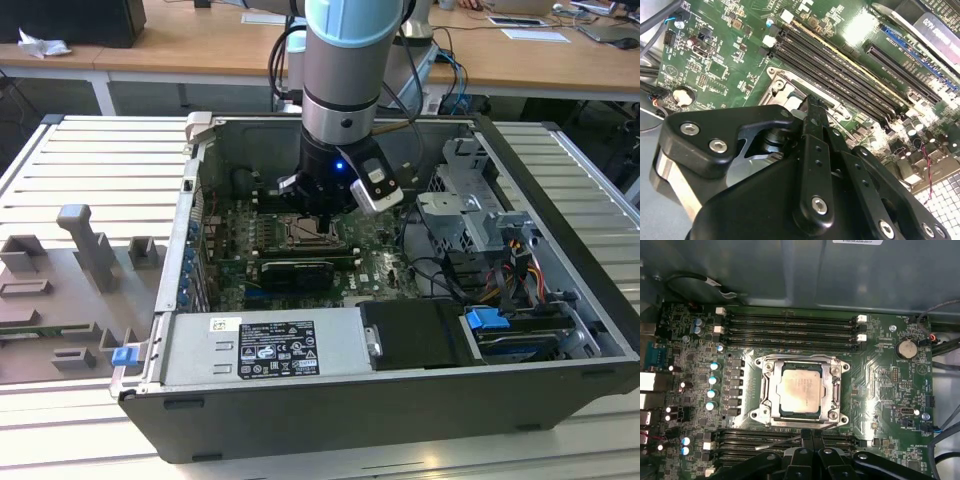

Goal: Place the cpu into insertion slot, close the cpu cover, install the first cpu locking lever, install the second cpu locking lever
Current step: 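Install the second cpu locking lever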

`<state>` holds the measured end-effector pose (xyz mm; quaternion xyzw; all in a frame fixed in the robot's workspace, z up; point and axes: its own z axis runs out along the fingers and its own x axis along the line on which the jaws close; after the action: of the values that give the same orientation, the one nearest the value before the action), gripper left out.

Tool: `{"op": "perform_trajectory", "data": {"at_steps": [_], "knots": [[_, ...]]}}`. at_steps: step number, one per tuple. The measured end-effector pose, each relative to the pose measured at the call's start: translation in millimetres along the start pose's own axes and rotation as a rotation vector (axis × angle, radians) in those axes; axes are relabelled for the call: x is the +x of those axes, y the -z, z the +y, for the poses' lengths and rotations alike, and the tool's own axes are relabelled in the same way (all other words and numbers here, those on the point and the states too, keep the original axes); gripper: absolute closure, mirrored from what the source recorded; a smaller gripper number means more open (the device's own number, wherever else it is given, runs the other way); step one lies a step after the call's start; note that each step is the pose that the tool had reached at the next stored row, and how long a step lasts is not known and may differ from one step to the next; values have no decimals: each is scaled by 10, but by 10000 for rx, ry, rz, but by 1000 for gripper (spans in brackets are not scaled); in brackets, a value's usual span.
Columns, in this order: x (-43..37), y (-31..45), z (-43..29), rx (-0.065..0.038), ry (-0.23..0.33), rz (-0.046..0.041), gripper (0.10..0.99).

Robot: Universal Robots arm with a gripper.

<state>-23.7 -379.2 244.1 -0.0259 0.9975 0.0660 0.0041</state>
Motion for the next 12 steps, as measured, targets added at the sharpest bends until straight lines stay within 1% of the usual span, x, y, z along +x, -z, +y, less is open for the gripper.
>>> {"op": "perform_trajectory", "data": {"at_steps": [8, 9, 12], "knots": [[10, 0, 0, -24, 0, 0, 980], [19, 0, -1, -50, 0, -1, 980], [49, 2, -15, -204, 0, -10, 980]]}}
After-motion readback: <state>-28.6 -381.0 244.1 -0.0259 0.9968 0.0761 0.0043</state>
